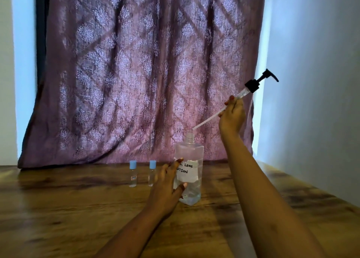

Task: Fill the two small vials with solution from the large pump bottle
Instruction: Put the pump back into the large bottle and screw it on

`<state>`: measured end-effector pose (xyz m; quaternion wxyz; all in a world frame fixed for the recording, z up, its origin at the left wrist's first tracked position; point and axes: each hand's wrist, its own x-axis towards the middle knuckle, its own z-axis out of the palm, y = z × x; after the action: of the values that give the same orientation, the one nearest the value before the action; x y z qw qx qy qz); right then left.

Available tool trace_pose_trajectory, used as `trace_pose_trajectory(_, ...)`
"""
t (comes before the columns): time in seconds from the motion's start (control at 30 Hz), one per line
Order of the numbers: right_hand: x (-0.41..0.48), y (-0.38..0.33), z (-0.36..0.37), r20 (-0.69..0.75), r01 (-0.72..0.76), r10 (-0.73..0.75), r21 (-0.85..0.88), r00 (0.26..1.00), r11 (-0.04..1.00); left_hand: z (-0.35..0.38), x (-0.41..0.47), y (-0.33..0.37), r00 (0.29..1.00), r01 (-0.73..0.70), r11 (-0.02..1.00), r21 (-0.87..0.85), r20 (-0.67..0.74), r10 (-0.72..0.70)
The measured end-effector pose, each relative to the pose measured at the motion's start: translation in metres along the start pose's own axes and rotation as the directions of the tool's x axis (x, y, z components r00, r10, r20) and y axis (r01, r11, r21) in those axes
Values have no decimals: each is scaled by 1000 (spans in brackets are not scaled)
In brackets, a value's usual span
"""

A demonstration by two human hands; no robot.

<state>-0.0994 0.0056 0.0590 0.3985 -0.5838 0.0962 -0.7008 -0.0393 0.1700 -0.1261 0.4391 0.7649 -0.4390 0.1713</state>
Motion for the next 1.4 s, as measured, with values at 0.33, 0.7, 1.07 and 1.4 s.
trace_pose_trajectory(0.33, -6, -6, 15, 191, 87, -62, -128, 980, 988, -3, -2, 1, 1000, -28, 1000, -10, 0, 28)
trace_pose_trajectory(0.7, -25, -2, 27, 517, 96, 37, -229, 855, 969, -3, -1, 2, 999, -52, 999, 2, -13, 52)
trace_pose_trajectory(1.07, -70, 29, 22, 547, -102, 209, -220, 811, 970, -4, 0, 1, 997, -71, 997, 44, -22, 72)
trace_pose_trajectory(1.4, -83, 23, 19, 530, -226, 257, -125, 808, 966, -6, -1, 3, 992, -116, 993, -7, -42, 116)
